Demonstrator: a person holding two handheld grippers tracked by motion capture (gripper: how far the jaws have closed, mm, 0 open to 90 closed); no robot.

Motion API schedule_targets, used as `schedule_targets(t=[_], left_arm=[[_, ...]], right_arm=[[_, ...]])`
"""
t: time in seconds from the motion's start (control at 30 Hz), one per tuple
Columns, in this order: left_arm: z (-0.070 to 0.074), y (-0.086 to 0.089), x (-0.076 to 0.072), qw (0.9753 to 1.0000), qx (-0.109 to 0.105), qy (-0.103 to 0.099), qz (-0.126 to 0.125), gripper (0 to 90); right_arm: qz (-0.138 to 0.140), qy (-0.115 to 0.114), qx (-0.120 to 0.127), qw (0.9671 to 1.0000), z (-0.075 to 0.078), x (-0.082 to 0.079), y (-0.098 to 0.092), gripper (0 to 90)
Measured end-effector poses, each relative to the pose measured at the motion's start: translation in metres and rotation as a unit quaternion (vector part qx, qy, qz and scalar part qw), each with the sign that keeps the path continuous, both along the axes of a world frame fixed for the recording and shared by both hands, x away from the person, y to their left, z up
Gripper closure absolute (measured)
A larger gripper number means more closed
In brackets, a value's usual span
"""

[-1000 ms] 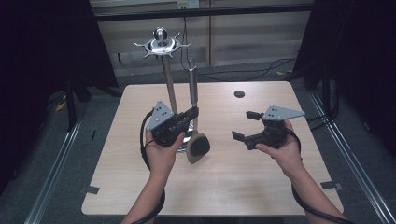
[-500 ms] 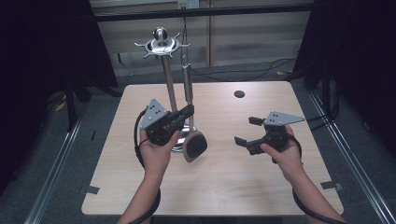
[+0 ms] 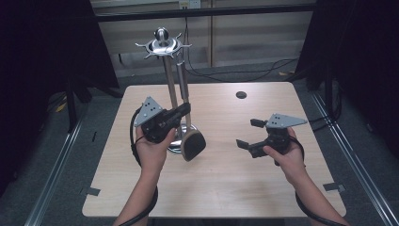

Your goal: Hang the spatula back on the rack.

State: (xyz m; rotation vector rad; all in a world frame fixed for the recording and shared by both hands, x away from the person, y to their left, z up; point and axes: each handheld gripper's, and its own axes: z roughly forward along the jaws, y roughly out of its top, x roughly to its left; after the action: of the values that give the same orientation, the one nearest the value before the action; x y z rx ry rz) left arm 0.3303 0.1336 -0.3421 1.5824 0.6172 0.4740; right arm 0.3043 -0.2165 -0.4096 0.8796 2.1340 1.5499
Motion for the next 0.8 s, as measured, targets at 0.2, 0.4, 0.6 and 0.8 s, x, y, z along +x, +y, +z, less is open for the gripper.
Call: schedule_targets(t=[0.2,0.4,0.6,0.8], left_arm=[[-0.002,0.003,0.000,1.0000,0.002,0.002,0.002,87.9],[-0.001,0.007,0.001,1.0000,-0.005,0.000,0.006,87.7],[-0.006,0.010,0.005,0.9999,0.006,0.005,0.011,87.7],[-0.010,0.013,0.008,0.9999,0.002,0.005,0.016,87.5]], right_arm=[[0.001,-0.001,0.000,1.0000,0.000,0.000,0.001,3.8],[0.001,-0.001,-0.002,1.0000,-0.001,0.000,0.002,3.9],[0.001,-0.003,-0.001,1.0000,-0.001,-0.001,0.001,4.1],[-0.001,-0.004,-0.001,1.0000,-0.001,-0.001,-0.001,4.3]])
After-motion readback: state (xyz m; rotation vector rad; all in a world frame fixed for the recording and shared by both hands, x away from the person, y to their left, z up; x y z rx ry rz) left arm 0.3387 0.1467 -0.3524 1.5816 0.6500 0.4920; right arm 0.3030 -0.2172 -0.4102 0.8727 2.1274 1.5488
